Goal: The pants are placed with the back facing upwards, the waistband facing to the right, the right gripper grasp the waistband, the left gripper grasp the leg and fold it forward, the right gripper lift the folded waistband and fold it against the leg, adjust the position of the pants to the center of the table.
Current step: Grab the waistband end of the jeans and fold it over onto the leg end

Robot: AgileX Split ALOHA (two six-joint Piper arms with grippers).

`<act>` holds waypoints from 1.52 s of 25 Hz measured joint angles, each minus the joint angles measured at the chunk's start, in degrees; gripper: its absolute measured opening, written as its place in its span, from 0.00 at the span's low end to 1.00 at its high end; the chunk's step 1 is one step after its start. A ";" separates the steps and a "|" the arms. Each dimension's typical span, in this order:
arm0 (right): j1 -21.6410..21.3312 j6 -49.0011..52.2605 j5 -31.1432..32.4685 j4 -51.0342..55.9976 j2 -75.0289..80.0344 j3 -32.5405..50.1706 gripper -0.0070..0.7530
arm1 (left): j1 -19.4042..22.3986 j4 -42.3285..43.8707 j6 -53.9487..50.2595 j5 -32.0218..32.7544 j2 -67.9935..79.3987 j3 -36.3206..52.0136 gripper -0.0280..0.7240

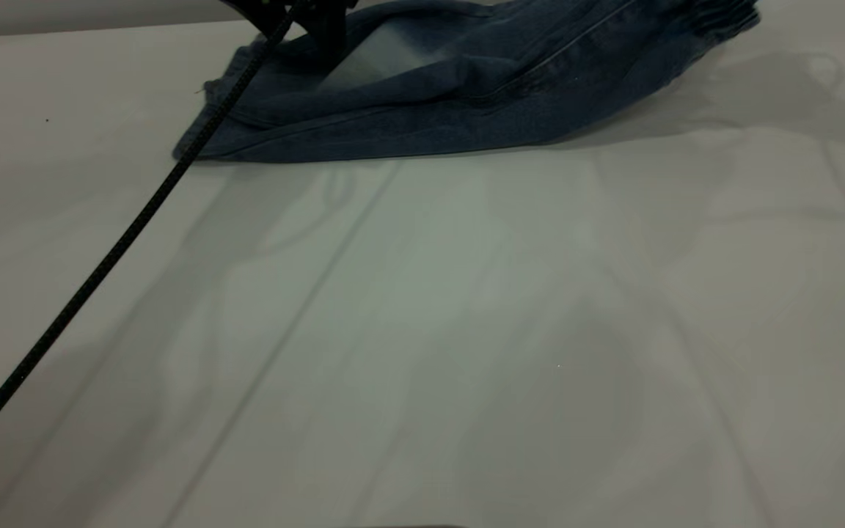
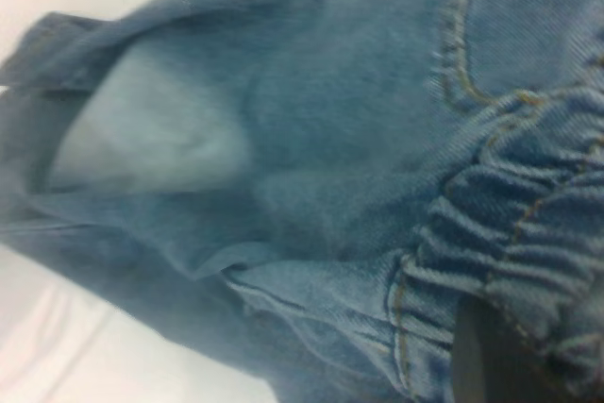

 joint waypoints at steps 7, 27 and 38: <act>0.20 0.30 5.32 -0.31 -4.04 -0.05 0.08 | 1.80 1.30 -2.14 -0.66 4.91 0.00 0.69; 12.82 2.63 0.33 -0.70 -4.52 -6.43 0.08 | -3.54 -2.17 -2.39 -2.13 8.88 -0.47 0.69; 15.71 3.68 -0.42 -3.60 -4.52 -6.43 0.08 | 1.48 -1.48 -2.49 15.80 -7.73 -0.47 0.69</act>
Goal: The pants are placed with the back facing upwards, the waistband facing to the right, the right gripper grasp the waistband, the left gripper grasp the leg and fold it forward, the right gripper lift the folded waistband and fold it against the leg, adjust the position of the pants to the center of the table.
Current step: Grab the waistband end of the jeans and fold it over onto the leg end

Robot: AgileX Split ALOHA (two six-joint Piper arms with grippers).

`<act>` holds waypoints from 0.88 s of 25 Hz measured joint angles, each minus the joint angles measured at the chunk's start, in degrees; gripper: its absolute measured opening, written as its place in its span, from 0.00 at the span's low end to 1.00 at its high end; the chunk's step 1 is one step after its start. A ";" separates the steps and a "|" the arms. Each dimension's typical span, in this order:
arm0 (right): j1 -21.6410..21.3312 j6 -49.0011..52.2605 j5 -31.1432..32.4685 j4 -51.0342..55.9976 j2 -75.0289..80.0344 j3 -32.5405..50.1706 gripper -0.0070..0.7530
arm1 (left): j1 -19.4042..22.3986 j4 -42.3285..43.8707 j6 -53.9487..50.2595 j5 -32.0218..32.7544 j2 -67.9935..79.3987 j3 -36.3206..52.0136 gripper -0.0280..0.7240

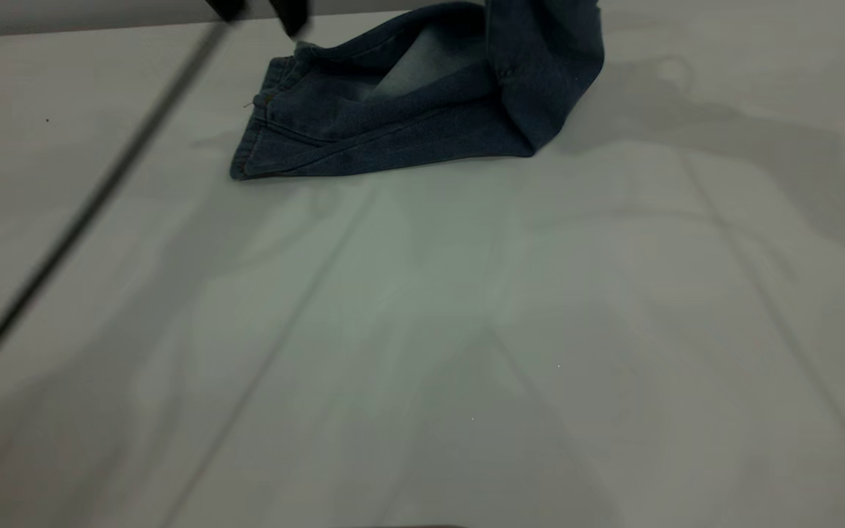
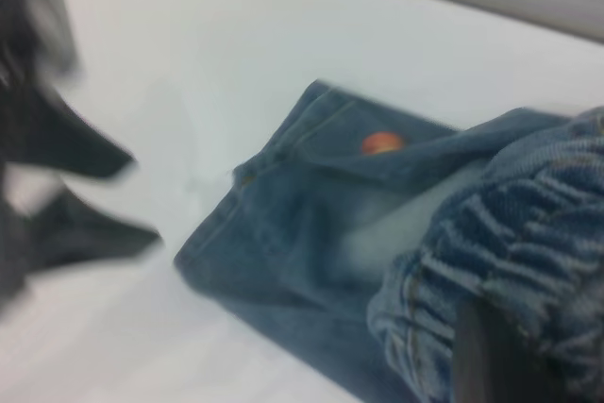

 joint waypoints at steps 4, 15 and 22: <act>4.59 0.61 -1.08 -1.68 0.00 0.00 0.08 | 3.02 0.05 -2.17 1.65 -4.87 0.00 0.69; 14.84 0.61 -14.11 5.04 8.08 -0.45 0.08 | 5.67 0.32 -4.48 1.65 -9.35 0.00 0.69; 17.27 -9.07 -16.31 23.96 12.87 -0.45 0.09 | 5.67 0.00 -4.47 -0.08 -9.35 0.00 0.69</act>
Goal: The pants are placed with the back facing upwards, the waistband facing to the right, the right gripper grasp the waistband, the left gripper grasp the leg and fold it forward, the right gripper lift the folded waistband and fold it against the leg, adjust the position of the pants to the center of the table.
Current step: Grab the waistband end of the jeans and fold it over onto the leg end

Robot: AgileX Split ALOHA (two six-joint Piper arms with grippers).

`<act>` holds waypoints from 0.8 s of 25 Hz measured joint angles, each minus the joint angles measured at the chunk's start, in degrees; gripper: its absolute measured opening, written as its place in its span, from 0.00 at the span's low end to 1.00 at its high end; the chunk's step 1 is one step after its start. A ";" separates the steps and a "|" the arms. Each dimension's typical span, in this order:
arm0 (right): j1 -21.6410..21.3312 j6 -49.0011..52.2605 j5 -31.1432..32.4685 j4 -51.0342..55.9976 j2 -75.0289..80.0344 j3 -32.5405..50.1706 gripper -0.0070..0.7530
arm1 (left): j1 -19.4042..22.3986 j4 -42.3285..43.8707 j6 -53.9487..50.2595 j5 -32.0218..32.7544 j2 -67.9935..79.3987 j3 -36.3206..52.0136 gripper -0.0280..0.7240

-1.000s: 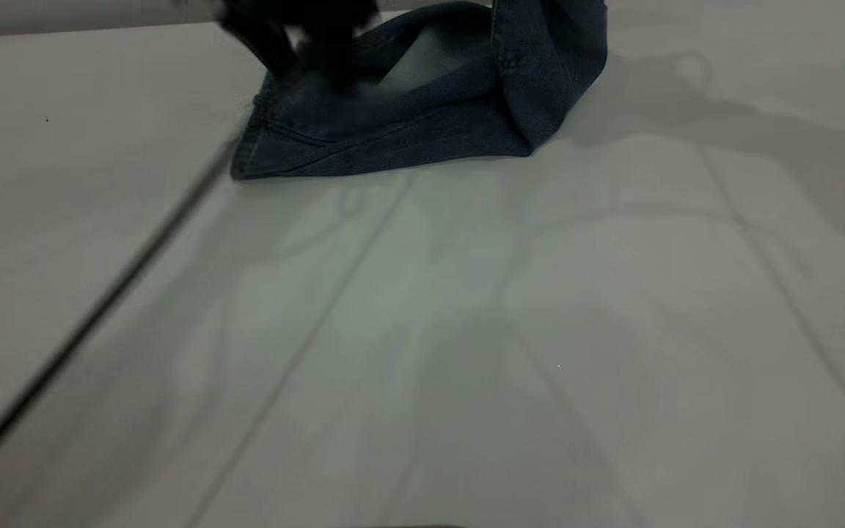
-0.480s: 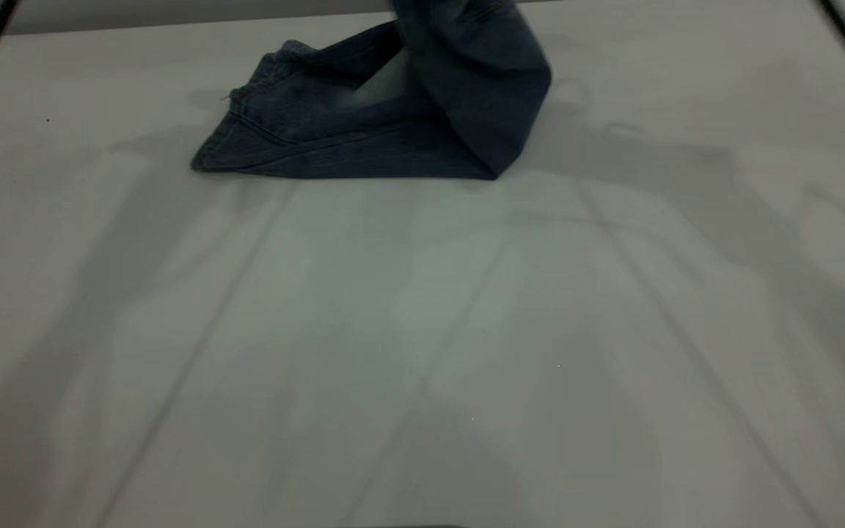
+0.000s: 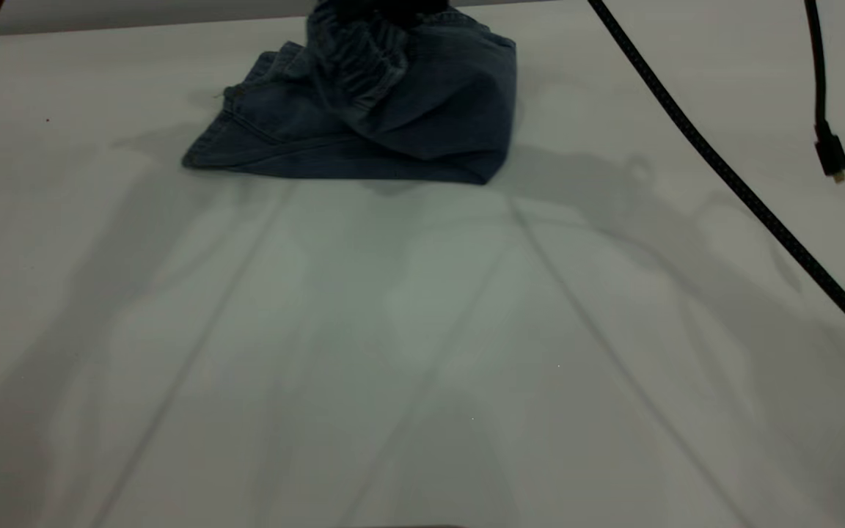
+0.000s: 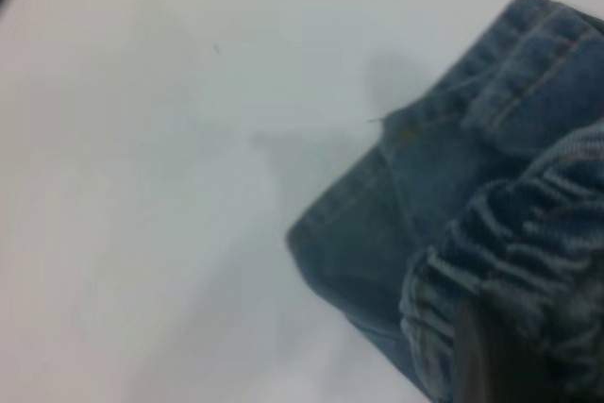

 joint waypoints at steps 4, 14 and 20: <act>0.48 -4.82 2.19 10.61 0.95 0.00 0.20 | 0.00 0.00 0.00 0.00 0.00 0.00 0.69; 0.23 -4.66 8.67 11.60 0.84 -0.04 0.85 | 0.00 -0.02 2.17 0.33 0.13 0.00 0.69; -5.69 8.42 9.14 -9.99 -0.62 -0.04 0.78 | 0.00 -1.05 9.70 4.07 2.79 0.00 0.69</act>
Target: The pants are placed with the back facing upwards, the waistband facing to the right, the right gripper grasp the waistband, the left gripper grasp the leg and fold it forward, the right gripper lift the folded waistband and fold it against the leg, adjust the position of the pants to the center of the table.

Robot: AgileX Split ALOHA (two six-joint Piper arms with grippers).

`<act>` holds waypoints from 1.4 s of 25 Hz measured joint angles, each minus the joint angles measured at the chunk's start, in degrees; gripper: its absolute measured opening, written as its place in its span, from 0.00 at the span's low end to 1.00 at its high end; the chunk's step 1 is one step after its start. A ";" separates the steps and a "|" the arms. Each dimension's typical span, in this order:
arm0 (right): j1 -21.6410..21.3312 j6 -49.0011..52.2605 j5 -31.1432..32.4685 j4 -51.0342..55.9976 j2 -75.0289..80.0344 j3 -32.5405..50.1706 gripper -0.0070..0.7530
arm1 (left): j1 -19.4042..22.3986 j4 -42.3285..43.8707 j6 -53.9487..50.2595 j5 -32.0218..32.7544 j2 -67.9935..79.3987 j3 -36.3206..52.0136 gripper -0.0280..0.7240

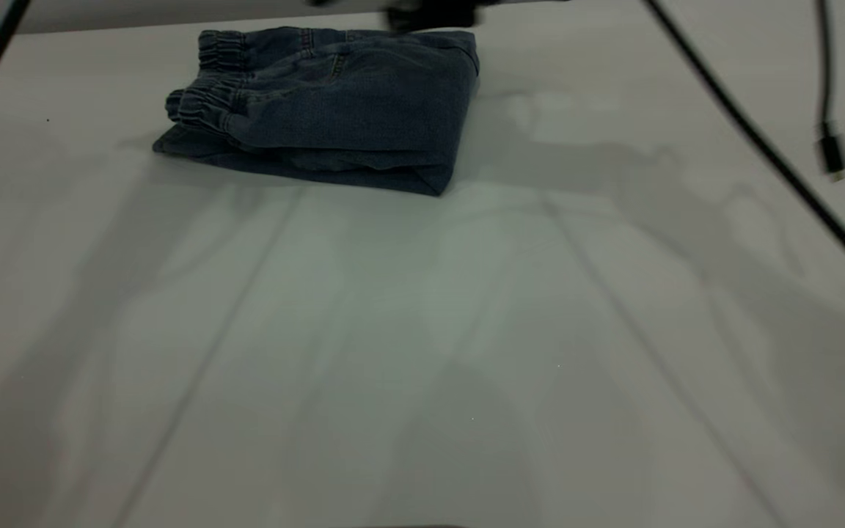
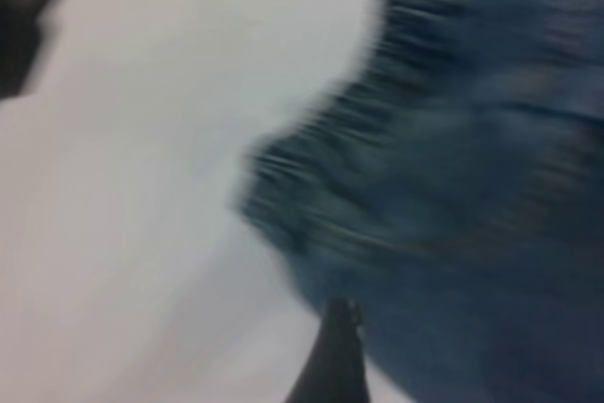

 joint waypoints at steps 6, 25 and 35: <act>-5.73 13.63 1.40 -20.71 -2.17 0.00 0.76 | 0.00 -4.00 24.04 0.25 7.54 0.00 0.69; -6.57 16.63 3.59 -26.56 -3.82 0.00 0.76 | -5.32 -3.41 35.87 -18.74 22.53 -0.19 0.67; -9.09 16.98 6.01 -28.45 -3.99 -1.11 0.76 | -8.66 -2.91 13.52 -15.45 22.71 -2.34 0.66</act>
